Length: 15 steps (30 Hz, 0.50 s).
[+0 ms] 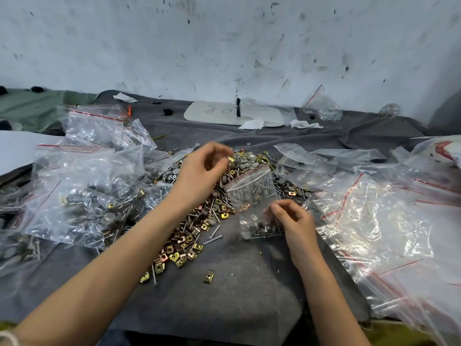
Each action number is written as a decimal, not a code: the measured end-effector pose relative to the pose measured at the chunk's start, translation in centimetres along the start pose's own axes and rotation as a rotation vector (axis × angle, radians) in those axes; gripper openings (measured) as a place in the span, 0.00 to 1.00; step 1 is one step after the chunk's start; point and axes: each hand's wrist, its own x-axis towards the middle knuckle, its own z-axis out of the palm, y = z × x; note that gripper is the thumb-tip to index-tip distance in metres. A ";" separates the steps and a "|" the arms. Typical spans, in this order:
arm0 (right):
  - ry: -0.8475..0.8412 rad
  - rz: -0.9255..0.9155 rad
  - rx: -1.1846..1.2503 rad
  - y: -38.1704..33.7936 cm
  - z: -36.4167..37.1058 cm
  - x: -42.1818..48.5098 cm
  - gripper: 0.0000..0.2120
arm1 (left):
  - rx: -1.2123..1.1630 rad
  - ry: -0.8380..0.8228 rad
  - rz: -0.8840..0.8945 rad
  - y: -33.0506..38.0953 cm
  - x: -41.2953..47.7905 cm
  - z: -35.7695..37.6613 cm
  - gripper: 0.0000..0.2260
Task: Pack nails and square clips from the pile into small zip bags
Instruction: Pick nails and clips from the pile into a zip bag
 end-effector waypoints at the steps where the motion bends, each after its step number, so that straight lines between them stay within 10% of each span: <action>1: -0.004 0.000 0.005 0.0 0.0 0.0 0.05 | -0.047 -0.022 0.036 0.8 0.3 0.0 0.10; 15: -0.043 -0.031 -0.002 0.1 0.1 0.0 0.06 | 0.205 -0.102 -0.017 2.3 -0.1 1.4 0.07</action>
